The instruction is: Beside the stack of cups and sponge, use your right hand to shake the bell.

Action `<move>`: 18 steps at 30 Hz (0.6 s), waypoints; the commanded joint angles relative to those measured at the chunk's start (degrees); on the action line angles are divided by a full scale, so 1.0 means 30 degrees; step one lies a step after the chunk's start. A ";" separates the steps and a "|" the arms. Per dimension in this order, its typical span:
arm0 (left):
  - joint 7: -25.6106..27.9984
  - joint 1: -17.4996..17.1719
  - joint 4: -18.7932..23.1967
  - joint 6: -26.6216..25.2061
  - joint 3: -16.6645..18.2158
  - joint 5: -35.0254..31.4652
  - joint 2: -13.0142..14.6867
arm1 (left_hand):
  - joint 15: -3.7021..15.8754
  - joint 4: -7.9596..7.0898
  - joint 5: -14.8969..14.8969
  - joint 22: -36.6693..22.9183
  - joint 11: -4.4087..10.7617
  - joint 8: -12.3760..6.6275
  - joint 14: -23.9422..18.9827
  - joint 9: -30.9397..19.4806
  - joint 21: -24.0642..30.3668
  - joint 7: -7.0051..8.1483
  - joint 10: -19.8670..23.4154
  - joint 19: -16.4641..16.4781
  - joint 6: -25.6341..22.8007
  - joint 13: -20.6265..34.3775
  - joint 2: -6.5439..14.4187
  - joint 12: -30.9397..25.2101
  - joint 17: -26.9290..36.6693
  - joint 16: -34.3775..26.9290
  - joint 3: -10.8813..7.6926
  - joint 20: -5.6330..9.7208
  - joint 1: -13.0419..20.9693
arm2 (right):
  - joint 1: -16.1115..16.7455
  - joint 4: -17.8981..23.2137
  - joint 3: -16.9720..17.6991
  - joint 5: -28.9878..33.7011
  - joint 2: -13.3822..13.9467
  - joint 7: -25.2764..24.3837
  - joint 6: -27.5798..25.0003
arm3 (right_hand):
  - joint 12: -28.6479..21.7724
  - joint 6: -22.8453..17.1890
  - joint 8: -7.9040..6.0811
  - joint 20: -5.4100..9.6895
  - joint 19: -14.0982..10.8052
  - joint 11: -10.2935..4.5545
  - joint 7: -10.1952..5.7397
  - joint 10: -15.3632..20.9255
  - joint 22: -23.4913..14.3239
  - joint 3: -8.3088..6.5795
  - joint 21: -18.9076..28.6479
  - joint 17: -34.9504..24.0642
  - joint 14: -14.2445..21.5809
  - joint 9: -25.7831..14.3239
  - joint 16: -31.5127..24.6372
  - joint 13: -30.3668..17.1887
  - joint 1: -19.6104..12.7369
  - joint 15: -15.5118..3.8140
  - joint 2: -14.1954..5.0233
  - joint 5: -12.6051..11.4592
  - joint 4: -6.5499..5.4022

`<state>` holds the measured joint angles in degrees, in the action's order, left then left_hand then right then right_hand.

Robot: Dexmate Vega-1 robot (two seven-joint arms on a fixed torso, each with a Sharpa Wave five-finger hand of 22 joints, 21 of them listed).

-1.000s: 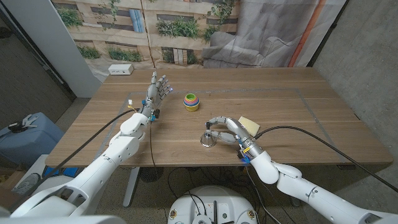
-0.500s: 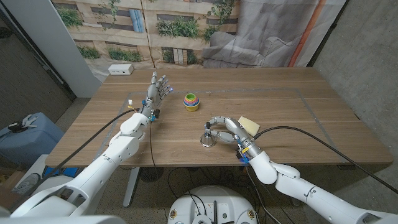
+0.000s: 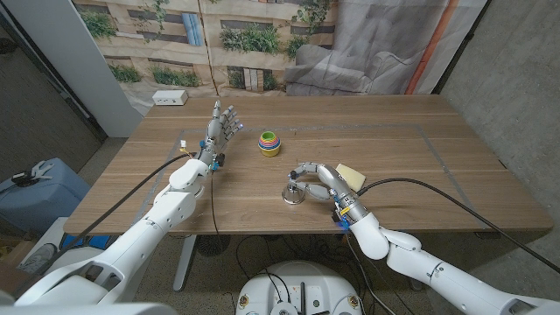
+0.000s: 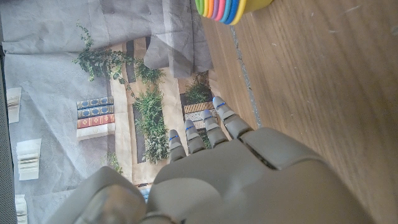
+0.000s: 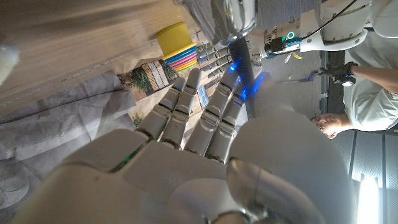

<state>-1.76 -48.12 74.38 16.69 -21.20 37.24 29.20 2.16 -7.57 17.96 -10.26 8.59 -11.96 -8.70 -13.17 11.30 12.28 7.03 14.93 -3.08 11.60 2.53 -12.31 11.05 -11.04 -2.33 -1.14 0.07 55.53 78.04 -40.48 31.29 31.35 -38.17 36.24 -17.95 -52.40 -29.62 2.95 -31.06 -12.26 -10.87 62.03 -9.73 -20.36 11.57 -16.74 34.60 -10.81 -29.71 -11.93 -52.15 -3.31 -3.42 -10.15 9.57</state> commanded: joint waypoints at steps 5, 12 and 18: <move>0.0002 -0.0005 0.0024 -0.0013 0.0004 0.0002 0.0009 | 0.1846 -0.0130 0.0135 -0.0108 0.0124 -0.0106 -0.0205 -0.0082 0.0135 0.0151 0.0055 0.0153 -0.0022 0.0102 0.0175 -0.0109 0.0091 -0.0107 -0.0011 -0.0020 0.0027 | 0.0303 0.0763 0.0271 -0.0201 0.0360 0.0038 0.0044 | -0.0122 -0.0360 -0.0100 0.1446 -0.0019 0.0012 0.0184 0.0534 -0.0042 -0.0092 -0.0025 0.0097 0.0596 -0.0075 -0.0097 -0.0047 -0.0333 -0.3206 -0.0394 0.0003 -0.0041; -0.0003 -0.0001 0.0009 -0.0006 0.0002 0.0000 0.0004 | 0.1843 -0.0130 0.0135 -0.0108 0.0122 -0.0106 -0.0199 -0.0081 0.0134 0.0151 0.0054 0.0149 -0.0021 0.0101 0.0175 -0.0109 0.0091 -0.0104 -0.0011 -0.0033 0.0028 | 0.0609 0.1632 0.0709 -0.0708 0.0722 0.0661 -0.0103 | -0.0120 -0.0409 -0.0095 0.1444 -0.0037 0.0018 0.0266 0.0660 -0.0037 -0.0096 -0.0027 0.0140 0.0739 -0.0067 -0.0092 -0.0034 -0.0382 -0.3212 -0.0429 0.0013 -0.0039; -0.0006 0.0001 0.0000 -0.0001 0.0000 0.0000 0.0000 | 0.1846 -0.0129 0.0135 -0.0108 0.0154 -0.0106 -0.0202 -0.0081 0.0132 0.0151 0.0055 0.0145 -0.0022 0.0101 0.0175 -0.0109 0.0091 -0.0106 -0.0011 -0.0026 0.0028 | 0.0888 0.2490 0.1188 -0.1685 0.1154 0.1821 -0.0114 | -0.0120 -0.0427 -0.0079 0.1449 -0.0023 0.0022 0.0288 0.0773 -0.0034 -0.0087 -0.0040 0.0184 0.0821 -0.0062 -0.0053 -0.0025 -0.0363 -0.3182 -0.0437 0.0027 -0.0064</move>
<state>-1.76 -48.12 74.40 16.69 -21.19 37.24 29.23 2.16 -7.57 17.97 -10.26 8.60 -11.96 -8.70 -13.17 11.30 12.27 7.03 14.93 -3.08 11.60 2.53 -12.31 11.05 -11.04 -2.33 -1.14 0.07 56.94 81.83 -38.89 29.55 33.04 -36.73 36.24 -17.96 -53.22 -29.69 2.95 -31.05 -12.18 -10.42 63.90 -9.73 -20.35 11.57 -16.21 36.59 -10.81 -29.71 -11.87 -53.12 -3.38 -4.39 -9.90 9.59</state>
